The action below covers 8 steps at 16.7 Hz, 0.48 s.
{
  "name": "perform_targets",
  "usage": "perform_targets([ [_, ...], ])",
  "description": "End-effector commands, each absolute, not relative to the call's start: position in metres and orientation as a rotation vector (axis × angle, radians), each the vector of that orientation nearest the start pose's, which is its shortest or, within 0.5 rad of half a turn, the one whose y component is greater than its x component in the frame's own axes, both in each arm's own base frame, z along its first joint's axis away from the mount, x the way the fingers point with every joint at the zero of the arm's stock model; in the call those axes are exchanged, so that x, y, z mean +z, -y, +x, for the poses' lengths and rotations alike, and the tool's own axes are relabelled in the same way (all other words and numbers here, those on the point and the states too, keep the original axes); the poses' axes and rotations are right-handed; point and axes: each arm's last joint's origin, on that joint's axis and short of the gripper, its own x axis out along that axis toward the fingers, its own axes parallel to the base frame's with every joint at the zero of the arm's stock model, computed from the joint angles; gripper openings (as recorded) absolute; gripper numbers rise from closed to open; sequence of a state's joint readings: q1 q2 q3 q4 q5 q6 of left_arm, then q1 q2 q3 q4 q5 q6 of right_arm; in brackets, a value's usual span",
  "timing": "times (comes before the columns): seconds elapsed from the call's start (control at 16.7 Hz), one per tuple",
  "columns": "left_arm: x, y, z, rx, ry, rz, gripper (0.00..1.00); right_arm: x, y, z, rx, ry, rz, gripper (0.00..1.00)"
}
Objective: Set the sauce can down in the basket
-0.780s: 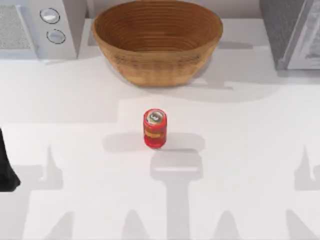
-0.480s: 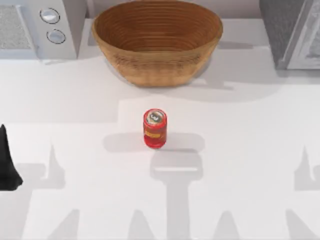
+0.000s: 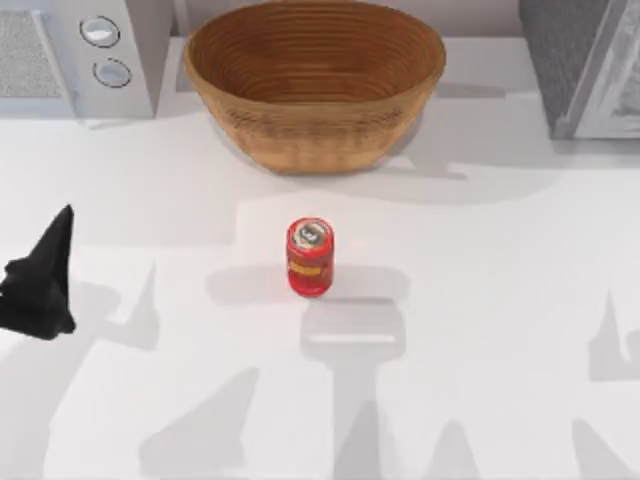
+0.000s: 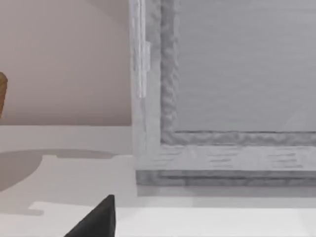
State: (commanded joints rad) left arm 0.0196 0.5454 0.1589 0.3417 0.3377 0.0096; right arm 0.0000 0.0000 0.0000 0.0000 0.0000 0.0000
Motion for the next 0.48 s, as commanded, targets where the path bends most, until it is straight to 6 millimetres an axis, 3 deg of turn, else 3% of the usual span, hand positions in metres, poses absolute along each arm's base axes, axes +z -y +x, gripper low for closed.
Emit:
perform_targets([
  [0.24, 0.205, 0.012, 0.191, -0.518, -0.05, -0.009, 1.0, 0.16, 0.001, 0.106, 0.0, 0.0, 0.0, 1.0],
  [0.48, 0.194, 0.019, 0.247, -0.744, -0.044, -0.006, 1.0, 0.16, 0.001, 0.106, 0.0, 0.0, 0.0, 1.0],
])
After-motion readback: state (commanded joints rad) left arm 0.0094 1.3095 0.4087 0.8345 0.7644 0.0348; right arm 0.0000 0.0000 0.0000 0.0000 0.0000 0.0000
